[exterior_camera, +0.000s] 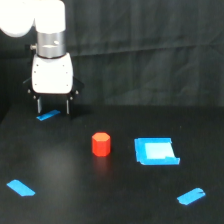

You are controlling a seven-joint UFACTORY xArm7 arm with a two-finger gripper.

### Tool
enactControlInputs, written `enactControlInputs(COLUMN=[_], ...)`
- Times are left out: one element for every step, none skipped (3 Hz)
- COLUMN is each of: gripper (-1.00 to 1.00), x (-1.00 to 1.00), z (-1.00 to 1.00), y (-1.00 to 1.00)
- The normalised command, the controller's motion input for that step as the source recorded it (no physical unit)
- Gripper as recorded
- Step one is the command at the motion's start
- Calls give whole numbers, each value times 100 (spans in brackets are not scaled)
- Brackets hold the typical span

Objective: Pick up the red object from the table

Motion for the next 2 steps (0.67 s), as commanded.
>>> enactControlInputs(gripper=[100,100], x=[95,87], z=[-56,-25], y=[-80,-94])
